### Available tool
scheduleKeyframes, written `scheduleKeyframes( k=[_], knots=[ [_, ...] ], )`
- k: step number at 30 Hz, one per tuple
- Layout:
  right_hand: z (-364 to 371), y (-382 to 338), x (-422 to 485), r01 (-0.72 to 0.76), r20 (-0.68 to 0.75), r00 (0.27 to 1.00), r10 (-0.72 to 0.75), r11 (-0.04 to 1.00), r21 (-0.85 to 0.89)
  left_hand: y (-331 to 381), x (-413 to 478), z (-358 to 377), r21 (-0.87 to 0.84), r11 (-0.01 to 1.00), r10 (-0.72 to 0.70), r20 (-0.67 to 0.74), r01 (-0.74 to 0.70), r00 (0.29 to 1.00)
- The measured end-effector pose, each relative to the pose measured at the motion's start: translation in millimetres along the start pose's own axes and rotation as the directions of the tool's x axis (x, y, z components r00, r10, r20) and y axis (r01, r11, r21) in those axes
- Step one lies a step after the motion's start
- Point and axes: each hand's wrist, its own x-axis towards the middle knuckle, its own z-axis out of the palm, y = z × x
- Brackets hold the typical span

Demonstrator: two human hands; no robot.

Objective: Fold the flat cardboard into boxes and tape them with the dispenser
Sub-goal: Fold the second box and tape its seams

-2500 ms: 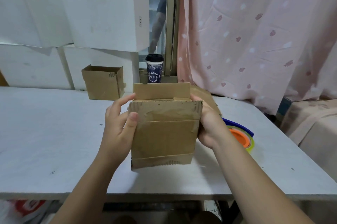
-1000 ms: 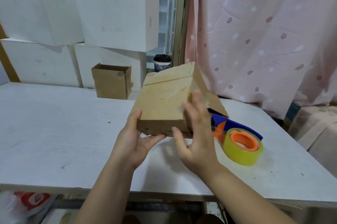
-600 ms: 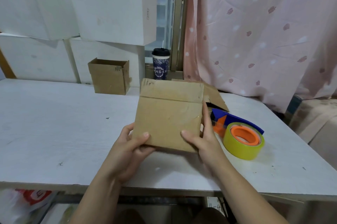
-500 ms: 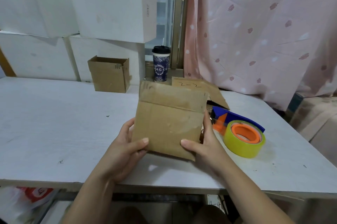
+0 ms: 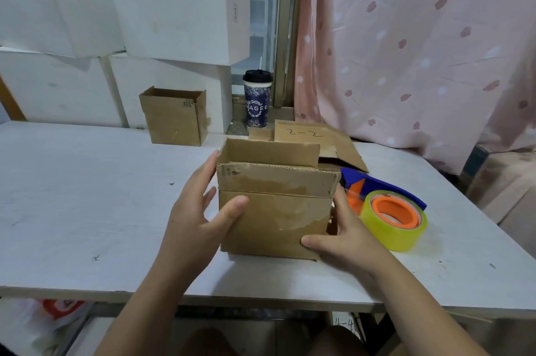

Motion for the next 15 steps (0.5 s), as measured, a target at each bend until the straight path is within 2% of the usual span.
scheduleKeyframes(
  k=[3,7,11,13,15],
  knots=[
    [-2,-7,2,0.049,-0.019,0.999,-0.050,0.999,-0.018,2,1,2,0.014,0.999,0.038,-0.055,-0.038,0.998],
    [3,-18,10,0.158,-0.165,0.966,-0.200,0.959,-0.235,-2,-2,8,0.040,0.997,0.074,-0.118,-0.070,0.990],
    [17,-24,17,0.235,-0.293,0.858,-0.421,0.830,-0.506,-7,-7,14,0.067,0.990,0.138,-0.232,-0.126,0.963],
    [21,-27,16,0.248,-0.301,0.862,-0.408,0.857,-0.452,-9,-9,15,0.070,0.987,0.156,-0.275,-0.143,0.949],
    [23,-27,14,0.202,-0.288,0.924,-0.253,0.959,-0.197,-10,-9,16,0.084,0.983,0.180,-0.286,-0.163,0.941]
  ],
)
